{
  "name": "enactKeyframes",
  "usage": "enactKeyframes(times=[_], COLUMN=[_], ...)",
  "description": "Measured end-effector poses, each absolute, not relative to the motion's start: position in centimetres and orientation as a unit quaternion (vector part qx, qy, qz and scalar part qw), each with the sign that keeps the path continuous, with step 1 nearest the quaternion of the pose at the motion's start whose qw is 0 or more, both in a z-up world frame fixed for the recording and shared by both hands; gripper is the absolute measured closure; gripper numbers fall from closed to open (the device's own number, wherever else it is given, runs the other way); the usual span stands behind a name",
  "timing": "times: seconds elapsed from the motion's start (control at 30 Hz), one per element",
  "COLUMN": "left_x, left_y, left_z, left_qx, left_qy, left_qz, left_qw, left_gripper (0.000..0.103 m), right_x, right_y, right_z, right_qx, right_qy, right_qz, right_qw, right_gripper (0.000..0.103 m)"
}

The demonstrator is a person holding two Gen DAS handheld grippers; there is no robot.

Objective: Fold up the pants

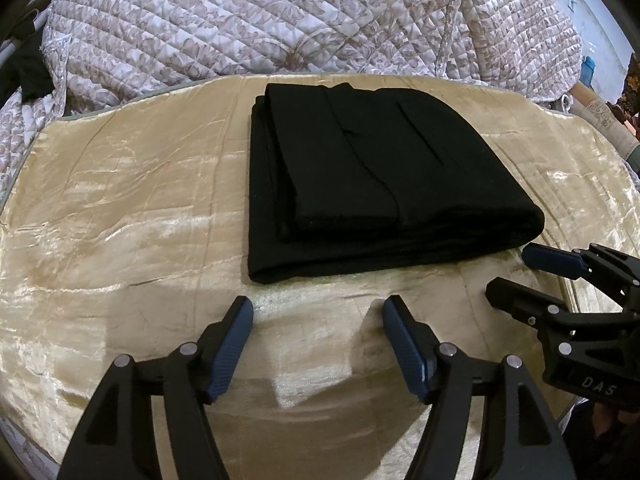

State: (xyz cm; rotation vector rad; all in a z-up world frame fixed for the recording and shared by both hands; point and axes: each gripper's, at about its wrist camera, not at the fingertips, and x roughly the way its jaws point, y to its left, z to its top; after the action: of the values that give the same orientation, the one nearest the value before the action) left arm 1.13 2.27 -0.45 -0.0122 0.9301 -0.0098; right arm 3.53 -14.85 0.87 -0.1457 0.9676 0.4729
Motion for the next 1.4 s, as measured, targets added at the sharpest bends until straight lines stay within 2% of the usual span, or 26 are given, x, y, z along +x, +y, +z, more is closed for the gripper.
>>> enactKeyframes(times=[0.9, 1.4], left_x=[1.01, 1.06], left_y=[2.61, 2.65], left_z=[-0.59, -0.62], left_qx=[-0.012, -0.012], left_qy=[0.451, 0.451], left_qz=[-0.005, -0.005], left_qw=[0.893, 0.893], left_gripper=[0.024, 0.023], right_x=[3.51, 3.41], right_y=[-14.80, -14.81], right_z=[0.76, 0.62], right_qx=[-0.078, -0.082], right_qy=[0.459, 0.454], right_qz=[0.230, 0.235], right_qw=[0.855, 0.855], right_gripper=[0.042, 0.037])
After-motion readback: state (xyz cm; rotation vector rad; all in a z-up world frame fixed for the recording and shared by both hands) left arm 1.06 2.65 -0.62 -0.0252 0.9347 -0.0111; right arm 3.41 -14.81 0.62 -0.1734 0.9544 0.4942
